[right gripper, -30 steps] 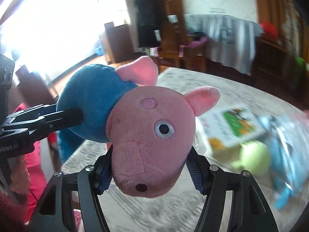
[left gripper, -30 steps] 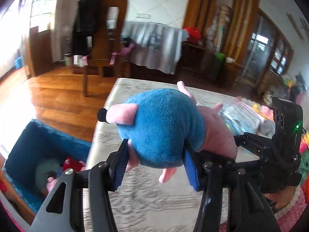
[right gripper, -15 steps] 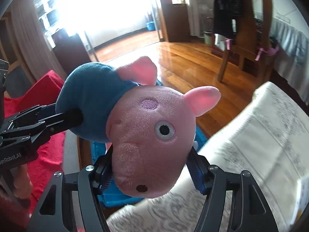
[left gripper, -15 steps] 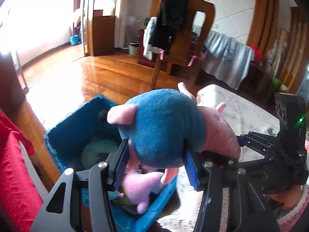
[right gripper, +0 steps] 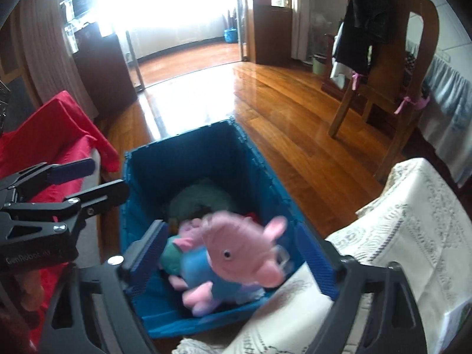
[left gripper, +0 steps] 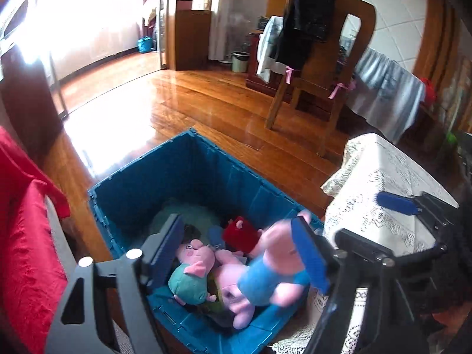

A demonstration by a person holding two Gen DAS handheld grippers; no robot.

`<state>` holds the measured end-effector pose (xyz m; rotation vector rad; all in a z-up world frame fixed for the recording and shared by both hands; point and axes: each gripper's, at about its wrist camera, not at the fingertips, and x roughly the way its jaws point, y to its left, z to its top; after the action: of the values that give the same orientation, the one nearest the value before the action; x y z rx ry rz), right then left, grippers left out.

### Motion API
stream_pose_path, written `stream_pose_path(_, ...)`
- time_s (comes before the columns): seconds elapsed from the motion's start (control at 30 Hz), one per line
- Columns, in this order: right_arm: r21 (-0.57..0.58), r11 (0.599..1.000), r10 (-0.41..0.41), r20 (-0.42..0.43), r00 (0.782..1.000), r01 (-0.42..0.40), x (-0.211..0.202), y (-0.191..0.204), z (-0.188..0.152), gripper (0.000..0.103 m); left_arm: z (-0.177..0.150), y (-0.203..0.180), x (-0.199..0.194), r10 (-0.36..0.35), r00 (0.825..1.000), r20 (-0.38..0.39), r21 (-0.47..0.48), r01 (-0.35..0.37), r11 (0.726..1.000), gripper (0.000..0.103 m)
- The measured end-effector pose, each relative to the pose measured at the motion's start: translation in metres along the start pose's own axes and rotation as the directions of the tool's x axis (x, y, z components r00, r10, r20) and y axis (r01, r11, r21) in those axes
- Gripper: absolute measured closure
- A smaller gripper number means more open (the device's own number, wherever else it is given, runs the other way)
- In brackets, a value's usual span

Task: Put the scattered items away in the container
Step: 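Open both tools to drop the pig plush into the bin, then return both tools to the table toward the green ball plush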

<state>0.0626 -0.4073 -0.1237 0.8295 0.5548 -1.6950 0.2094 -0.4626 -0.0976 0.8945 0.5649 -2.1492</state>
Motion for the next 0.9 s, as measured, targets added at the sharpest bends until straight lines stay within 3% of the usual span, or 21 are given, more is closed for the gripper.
stream_pose_path(0.43, 0.057, 0.998, -0.025, 0.014, 1.0, 0.024, -0.03, -0.009, -0.004, 0.006, 0.0, -0.01, 0.0, 0.03, 0.999, -0.012, 0.026, -0.029, 0.999, 0.024)
stream_pose_path(0.53, 0.076, 0.997, -0.028, 0.015, 1.0, 0.027, -0.035, -0.015, -0.006, 0.0, 0.001, -0.014, 0.001, 0.039, 0.999, -0.024, 0.031, -0.039, 0.999, 0.024)
stream_pose_path(0.77, 0.107, 0.993, -0.054, 0.012, 0.998, 0.052, -0.05, -0.031, -0.016, 0.0, -0.001, -0.031, -0.004, 0.021, 0.999, -0.034, 0.056, -0.019, 0.998, 0.024)
stream_pose_path(0.9, 0.163, 0.983, -0.089, -0.003, 0.996, 0.088, -0.069, -0.057, -0.034, 0.0, -0.004, -0.06, -0.008, -0.015, 0.999, -0.036, 0.108, 0.018, 0.994, 0.024)
